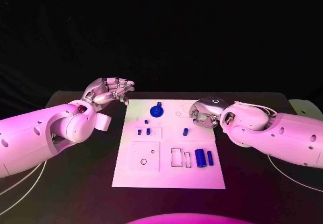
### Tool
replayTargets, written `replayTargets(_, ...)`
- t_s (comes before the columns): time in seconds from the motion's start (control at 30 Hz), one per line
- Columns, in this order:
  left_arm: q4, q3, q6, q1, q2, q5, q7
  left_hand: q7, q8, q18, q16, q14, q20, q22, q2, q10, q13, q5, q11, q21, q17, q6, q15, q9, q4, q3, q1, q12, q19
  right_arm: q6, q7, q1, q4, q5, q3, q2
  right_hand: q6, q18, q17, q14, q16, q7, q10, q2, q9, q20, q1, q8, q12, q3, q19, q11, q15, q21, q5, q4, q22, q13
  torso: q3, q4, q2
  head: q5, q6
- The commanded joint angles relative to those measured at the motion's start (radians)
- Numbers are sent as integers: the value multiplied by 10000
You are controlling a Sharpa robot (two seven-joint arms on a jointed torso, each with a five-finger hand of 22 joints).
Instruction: Assemble the parts on the task board
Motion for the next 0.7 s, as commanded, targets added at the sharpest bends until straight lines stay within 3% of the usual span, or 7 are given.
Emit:
replayTargets(0.03,40,7,118,-3,-15,411,317,20,32,72,-62,-85,-50,-13,-100,44,10,33,10,-53,-15,-19,-13,1,-1,76,33,40,4,261,-142,-33,-62,-373,-7,33,119,-146,46,415,70,-1,152,29,22,10,72,29,-56,218,103,-35,40,152,-34,-137,1087,-86,9,4,6,-22,-22)
replayTargets(0.33,13,6,111,-4,-35,430,225,46,12,69,-72,-85,-52,-27,-122,6,12,31,27,-71,-33,-66,-7,-8,-21,119,43,51,17,498,-222,-100,-159,-505,-10,101,265,-179,106,423,106,-23,374,27,57,-4,-76,63,-125,524,171,-69,15,321,-50,-400,1215,-243,32,-12,7,-8,-49)
replayTargets(0.7,-22,4,77,-4,-48,433,104,70,-4,66,-77,-85,-48,-37,-134,-32,12,28,46,-84,-46,-103,5,-16,-28,149,38,56,26,1006,-463,-176,-96,-842,-15,74,440,-240,135,427,121,-79,595,-9,113,-32,-240,138,-157,648,301,-129,-39,618,-83,-640,1399,-307,28,-15,1,-27,-86)
